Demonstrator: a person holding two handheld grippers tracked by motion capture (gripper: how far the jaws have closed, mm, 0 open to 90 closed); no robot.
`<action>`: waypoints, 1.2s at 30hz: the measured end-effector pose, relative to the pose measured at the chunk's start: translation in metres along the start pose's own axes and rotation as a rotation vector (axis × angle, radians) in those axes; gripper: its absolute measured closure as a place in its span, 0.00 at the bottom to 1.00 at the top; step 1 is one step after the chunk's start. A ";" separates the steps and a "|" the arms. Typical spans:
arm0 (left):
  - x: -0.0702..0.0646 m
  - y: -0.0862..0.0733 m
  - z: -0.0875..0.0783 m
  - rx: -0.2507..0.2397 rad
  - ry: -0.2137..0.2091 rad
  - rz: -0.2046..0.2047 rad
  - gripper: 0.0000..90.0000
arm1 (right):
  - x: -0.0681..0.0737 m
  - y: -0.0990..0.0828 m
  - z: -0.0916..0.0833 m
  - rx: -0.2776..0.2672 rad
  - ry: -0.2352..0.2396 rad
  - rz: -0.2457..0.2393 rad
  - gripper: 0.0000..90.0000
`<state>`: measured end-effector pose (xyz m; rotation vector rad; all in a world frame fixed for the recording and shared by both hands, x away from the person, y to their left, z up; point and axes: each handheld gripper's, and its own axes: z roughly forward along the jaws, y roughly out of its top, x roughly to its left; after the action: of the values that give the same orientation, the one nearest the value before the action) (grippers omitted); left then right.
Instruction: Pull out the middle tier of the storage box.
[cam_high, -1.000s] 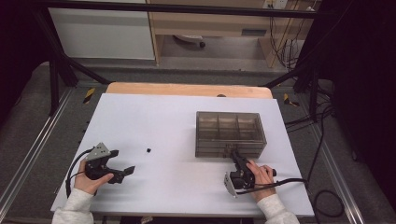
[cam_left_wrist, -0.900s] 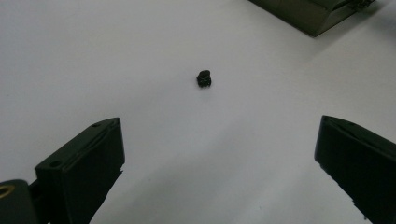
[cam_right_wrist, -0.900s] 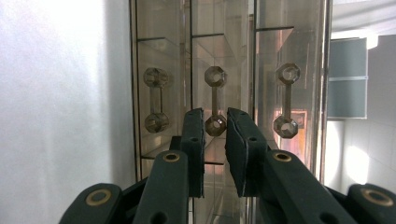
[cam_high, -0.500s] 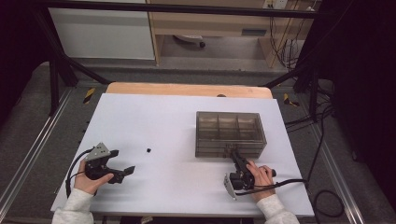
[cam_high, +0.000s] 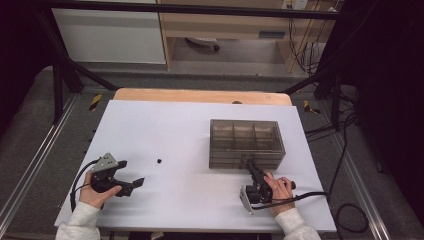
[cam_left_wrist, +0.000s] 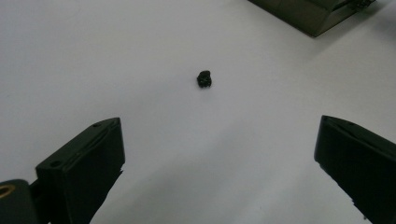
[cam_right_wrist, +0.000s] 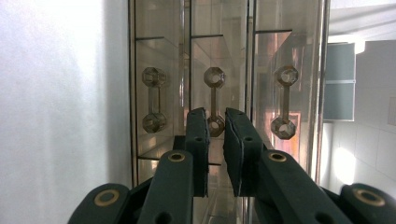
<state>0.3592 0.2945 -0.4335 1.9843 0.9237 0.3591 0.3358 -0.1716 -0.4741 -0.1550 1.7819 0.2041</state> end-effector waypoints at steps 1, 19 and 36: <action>0.000 0.000 0.000 0.000 0.000 0.001 0.01 | 0.000 0.000 0.000 -0.002 0.001 0.003 0.89; 0.000 0.000 0.000 0.001 -0.002 0.001 0.01 | 0.001 0.001 -0.012 -0.012 0.018 0.010 0.89; -0.001 -0.001 0.001 0.008 -0.003 0.002 0.01 | -0.005 -0.010 -0.012 0.010 0.056 0.130 0.56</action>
<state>0.3592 0.2932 -0.4346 1.9925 0.9226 0.3542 0.3273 -0.1837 -0.4672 -0.0376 1.8499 0.2870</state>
